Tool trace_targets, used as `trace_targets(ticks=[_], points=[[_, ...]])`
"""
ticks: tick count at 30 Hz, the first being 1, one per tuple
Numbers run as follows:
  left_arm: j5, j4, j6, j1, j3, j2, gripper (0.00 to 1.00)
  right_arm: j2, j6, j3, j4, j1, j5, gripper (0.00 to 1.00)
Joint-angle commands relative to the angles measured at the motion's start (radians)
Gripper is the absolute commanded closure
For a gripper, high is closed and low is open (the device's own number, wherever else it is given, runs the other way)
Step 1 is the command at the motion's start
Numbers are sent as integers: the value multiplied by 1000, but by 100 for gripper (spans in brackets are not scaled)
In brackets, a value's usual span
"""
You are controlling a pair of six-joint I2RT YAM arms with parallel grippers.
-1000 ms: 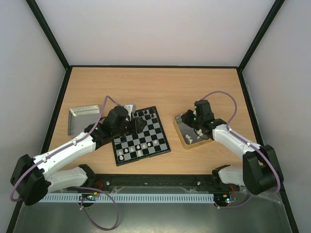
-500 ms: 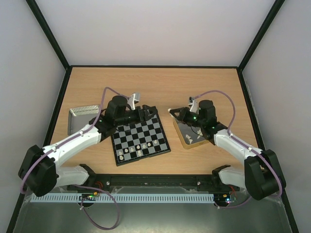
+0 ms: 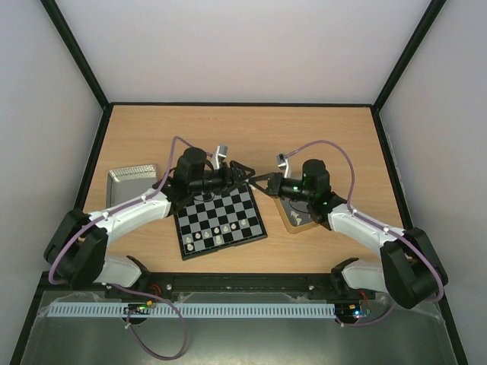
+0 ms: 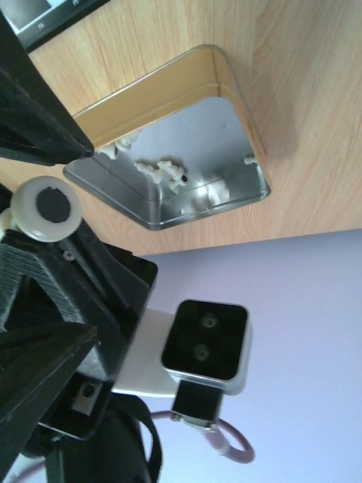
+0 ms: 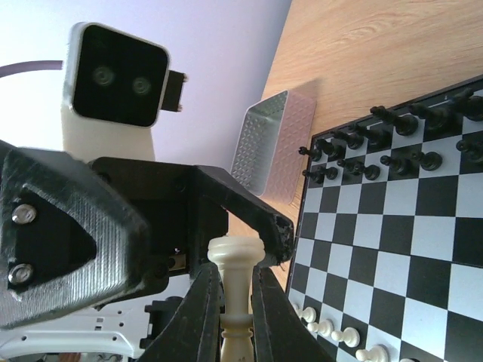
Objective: Set up the chess pieces on the board
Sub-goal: Place the chess piece on the chessboard.
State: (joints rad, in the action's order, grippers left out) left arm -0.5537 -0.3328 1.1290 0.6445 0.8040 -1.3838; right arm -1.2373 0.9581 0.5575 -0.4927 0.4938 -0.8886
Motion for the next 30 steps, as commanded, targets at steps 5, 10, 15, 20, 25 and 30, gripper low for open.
trace_targets(ticks=[5,10,15,20,25,30], points=[[55,-41,72,-7,-12,13,57,-21,6,6,-84,21,-27,93],[52,-63,118,-8,-19,12,70,-30,17,9,-100,26,-16,93],[58,-53,140,-8,-20,19,74,-44,32,9,-126,31,5,94],[45,-54,170,-7,-19,15,76,-50,44,11,-149,37,24,93],[20,-50,190,-8,-18,3,69,-50,51,10,-159,39,52,93],[13,-61,209,-7,-23,1,71,-57,59,6,-173,40,69,93]])
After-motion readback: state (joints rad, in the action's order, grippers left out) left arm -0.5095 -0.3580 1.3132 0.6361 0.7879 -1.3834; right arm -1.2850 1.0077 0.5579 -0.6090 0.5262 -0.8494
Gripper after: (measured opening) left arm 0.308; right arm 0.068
